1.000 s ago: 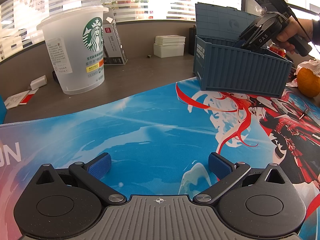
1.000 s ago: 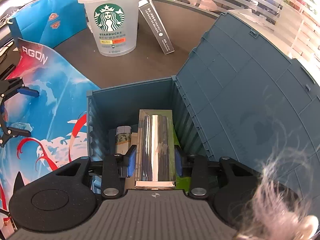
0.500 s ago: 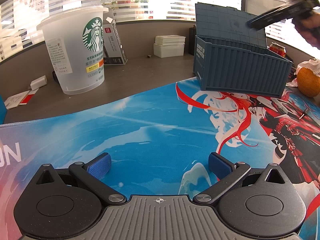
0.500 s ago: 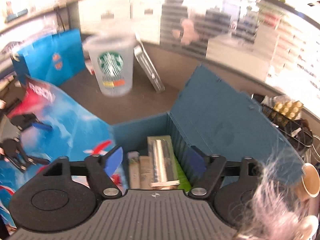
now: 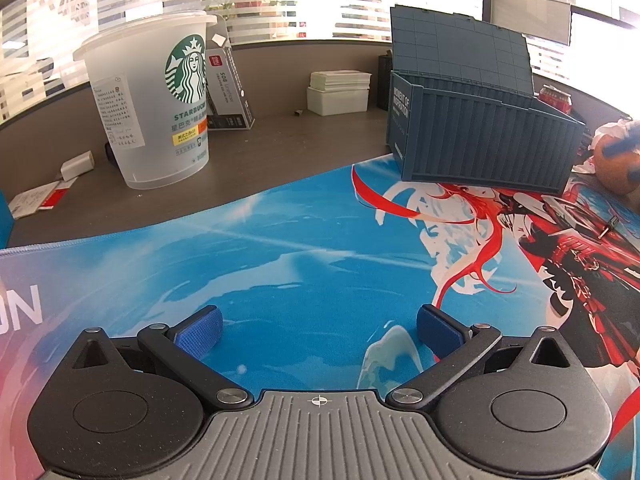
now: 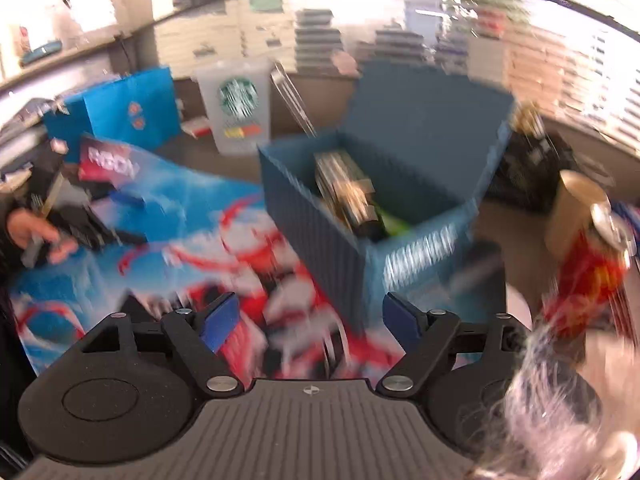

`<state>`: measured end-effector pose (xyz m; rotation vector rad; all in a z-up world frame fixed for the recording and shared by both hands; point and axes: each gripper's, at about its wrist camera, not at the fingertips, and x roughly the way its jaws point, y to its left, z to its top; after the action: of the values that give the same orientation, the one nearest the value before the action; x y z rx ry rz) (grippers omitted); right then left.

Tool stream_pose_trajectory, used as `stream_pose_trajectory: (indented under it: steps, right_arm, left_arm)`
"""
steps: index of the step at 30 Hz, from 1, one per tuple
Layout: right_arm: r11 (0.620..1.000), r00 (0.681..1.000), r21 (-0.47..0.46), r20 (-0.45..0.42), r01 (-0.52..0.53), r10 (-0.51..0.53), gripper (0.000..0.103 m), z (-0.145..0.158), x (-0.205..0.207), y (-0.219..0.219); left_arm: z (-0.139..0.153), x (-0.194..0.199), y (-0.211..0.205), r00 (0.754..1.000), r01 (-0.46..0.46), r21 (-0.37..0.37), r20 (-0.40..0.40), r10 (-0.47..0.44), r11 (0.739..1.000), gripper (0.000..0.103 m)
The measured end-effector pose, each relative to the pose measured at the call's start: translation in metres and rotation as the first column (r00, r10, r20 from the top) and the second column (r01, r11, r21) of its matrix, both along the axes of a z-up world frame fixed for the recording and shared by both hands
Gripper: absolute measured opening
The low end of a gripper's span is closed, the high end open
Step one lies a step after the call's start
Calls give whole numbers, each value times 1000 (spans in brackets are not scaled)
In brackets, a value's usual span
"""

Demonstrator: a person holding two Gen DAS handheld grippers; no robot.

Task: Organize rigid objects
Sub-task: 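Grasp the black-handled screwdriver on the mat with the right gripper, then carry the screwdriver into the teal box and open the right gripper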

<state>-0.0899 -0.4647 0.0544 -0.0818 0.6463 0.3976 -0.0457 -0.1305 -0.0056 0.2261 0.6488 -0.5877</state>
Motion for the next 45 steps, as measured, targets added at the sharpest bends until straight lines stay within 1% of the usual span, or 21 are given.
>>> stream_pose_trajectory:
  steps: [1,5,6,7,9,10,11,13,16,18,19,20,23,27,33,40,45]
  right_arm:
    - [1000,1000,-17,-1,-3,3,76,-8,-6,-1]
    - [996,999,-77,4,-53,54,63,-37,-22,-3]
    - [994,998,-89,-3,-57,57,60,-42,-22,-3]
    - [994,998,-92,-18,-60,58,56,-47,-20,-4]
    - [994,997,-87,-44,-62,59,44,-56,-20,-8]
    - [994,996,-91,-58,-68,63,43,-60,-19,-8]
    - [994,997,-78,-44,-73,70,38,-62,-21,-10]
    - [996,998,-71,-37,-62,60,32,-62,-22,-12]
    - [996,998,-79,-52,-34,30,30,-60,-21,-8]
    - [995,998,-90,-56,-43,38,23,-59,-24,-4]
    - [994,997,-97,-54,-54,49,15,-59,-26,0]
    - [992,997,-110,-48,-66,61,11,-59,-29,4]
    - [985,995,-143,-36,-94,90,10,-59,-36,17]
    - [980,996,-181,-13,-86,86,10,-60,-41,30]
    - [974,993,-195,-24,-114,112,10,-52,-37,37]
    - [974,990,-182,24,-134,140,10,-19,-26,38]
    - [965,984,-211,52,-153,168,10,6,-10,42]
  left_arm:
    - [0,0,0,1000,0,0,0,0,1000,103]
    - [0,0,0,1000,0,0,0,0,1000,103]
    - [0,0,0,1000,0,0,0,0,1000,103]
    - [0,0,0,1000,0,0,0,0,1000,103]
    - [-1,0,0,1000,0,0,0,0,1000,103]
    - [0,0,0,1000,0,0,0,0,1000,103]
    - [0,0,0,1000,0,-1,0,0,1000,103]
    - [-1,0,0,1000,0,-1,0,0,1000,103]
    - [-1,0,0,1000,0,0,0,0,1000,103]
    - [-1,0,0,1000,0,0,0,0,1000,103]
    - [-1,0,0,1000,0,0,0,0,1000,103]
    - [-1,0,1,1000,0,0,0,0,1000,103]
    - [-1,0,1,1000,0,0,0,0,1000,103]
    - [-1,0,0,1000,0,0,0,0,1000,103]
    - [0,1,0,1000,0,0,0,0,1000,103]
    - [0,0,0,1000,0,0,0,0,1000,103]
    - [0,0,0,1000,0,0,0,0,1000,103]
